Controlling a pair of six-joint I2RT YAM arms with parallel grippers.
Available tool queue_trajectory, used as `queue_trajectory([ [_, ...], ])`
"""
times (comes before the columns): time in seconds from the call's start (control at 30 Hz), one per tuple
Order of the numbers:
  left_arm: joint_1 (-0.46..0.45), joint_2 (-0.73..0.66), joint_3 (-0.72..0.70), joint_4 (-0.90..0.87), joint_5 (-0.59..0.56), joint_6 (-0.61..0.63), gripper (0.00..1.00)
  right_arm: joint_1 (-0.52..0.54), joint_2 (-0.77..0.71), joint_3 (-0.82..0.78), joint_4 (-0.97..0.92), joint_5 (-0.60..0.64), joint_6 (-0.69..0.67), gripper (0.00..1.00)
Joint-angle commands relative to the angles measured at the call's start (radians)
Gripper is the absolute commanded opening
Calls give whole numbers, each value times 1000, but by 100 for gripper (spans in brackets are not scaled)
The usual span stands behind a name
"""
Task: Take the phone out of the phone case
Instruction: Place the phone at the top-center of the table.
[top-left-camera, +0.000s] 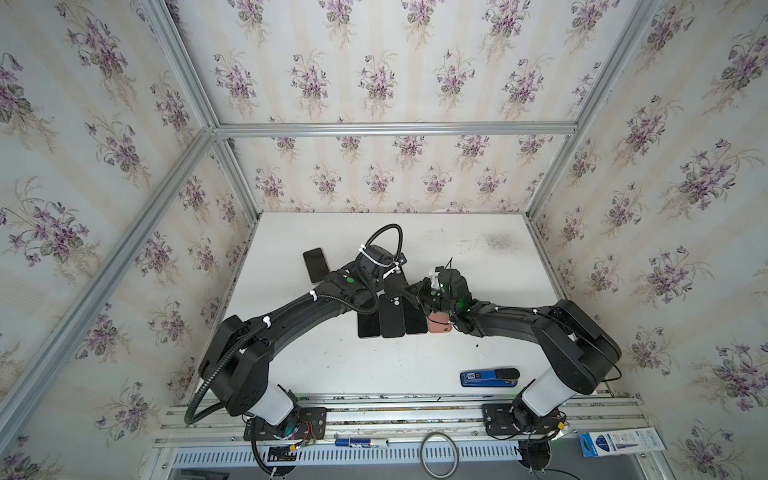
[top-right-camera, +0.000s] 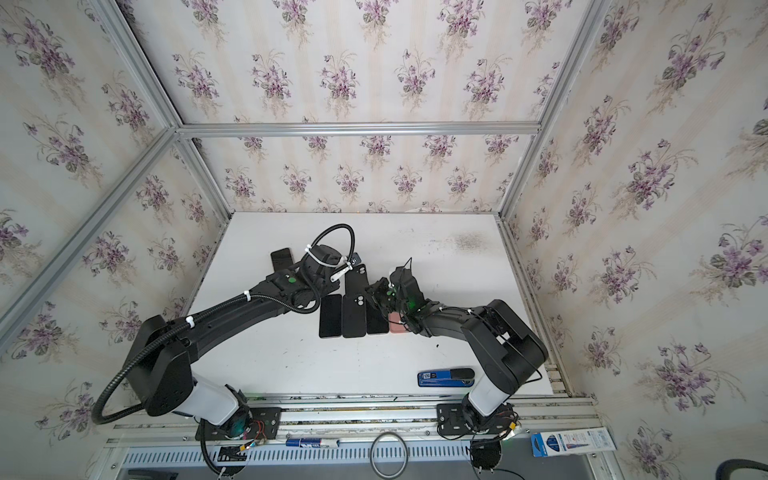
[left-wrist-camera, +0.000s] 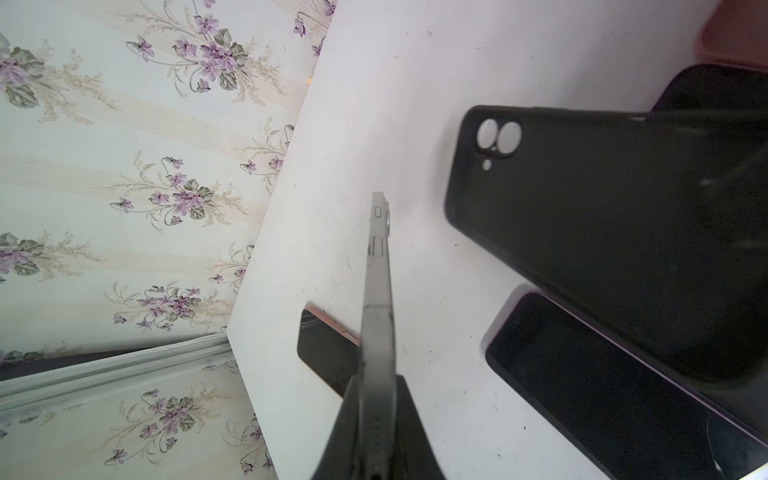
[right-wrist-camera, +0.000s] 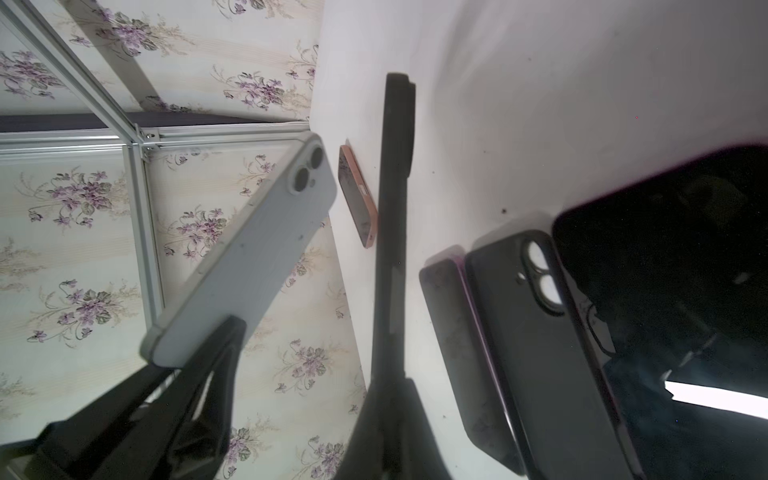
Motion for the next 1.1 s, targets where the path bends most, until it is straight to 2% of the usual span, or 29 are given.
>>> queue_trajectory([
  [0.0, 6, 24, -7, 96, -34, 53, 0, -15, 46, 46, 26, -5, 17, 0],
  [0.27, 28, 76, -40, 172, -50, 108, 0, -55, 170, 111, 61, -32, 48, 0],
  [0.6, 45, 105, -104, 232, -22, 156, 0, -55, 251, 154, 103, -62, 69, 0],
  [0.77, 45, 107, -161, 290, 6, 203, 3, -55, 270, 147, 125, -70, 79, 0],
  [0.87, 45, 105, -177, 301, 16, 225, 7, -55, 275, 145, 139, -76, 85, 0],
  [0.97, 46, 113, -191, 325, 13, 251, 23, -55, 278, 144, 136, -72, 85, 0],
  [1.0, 46, 118, -192, 327, 8, 255, 24, -92, 281, 146, 139, -74, 87, 0],
  [1.07, 48, 127, -190, 327, 10, 254, 29, -93, 291, 145, 155, -77, 98, 0],
])
